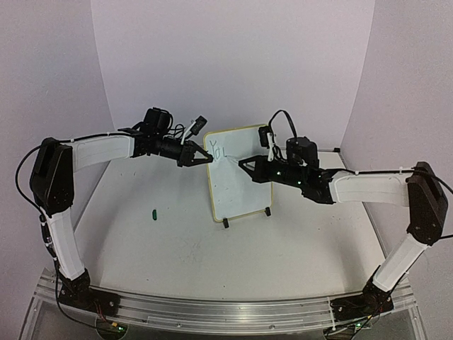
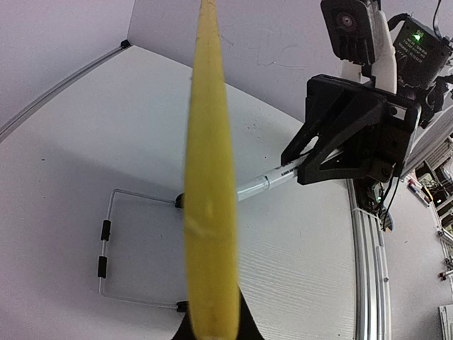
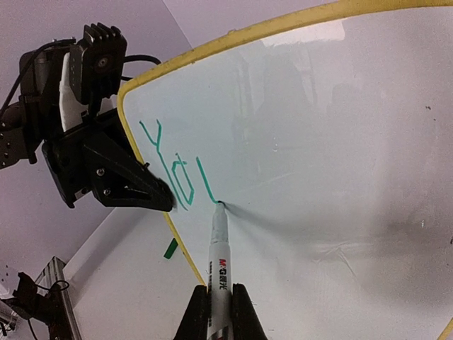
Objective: Write a sentence on the whiteboard
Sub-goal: Pick up the sentence from the whiteboard.
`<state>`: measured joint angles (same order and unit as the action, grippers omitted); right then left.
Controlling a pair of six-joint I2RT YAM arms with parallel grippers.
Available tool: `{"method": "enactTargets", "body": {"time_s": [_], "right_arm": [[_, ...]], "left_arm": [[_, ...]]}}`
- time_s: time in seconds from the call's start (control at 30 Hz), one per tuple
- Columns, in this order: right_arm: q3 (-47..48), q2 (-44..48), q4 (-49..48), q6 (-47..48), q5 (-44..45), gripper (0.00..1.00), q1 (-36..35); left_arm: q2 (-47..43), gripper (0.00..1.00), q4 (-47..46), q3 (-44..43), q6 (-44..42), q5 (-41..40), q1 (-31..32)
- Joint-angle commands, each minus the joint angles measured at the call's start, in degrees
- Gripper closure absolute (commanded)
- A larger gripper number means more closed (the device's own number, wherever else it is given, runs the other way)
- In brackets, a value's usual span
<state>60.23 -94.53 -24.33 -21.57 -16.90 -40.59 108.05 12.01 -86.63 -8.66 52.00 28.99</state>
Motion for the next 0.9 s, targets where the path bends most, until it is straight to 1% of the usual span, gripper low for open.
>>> {"method": "enactTargets", "body": {"time_s": [0.0,0.53,0.87], "right_arm": [[1.4,3.3,1.1,2.0,3.8,1.00,0.5],[5.1,2.2,1.0,3.2,3.6,1.00,1.0],[4.7,1.2,0.9,2.6,3.1,1.00,1.1]], "left_arm": [[0.7,1.00,3.7,-1.4,-1.1,0.2,0.7],[0.8,1.00,3.8,-1.5,-1.2,0.3,0.8],[0.9,1.00,3.9,-1.5,-1.2,0.3,0.8]]}}
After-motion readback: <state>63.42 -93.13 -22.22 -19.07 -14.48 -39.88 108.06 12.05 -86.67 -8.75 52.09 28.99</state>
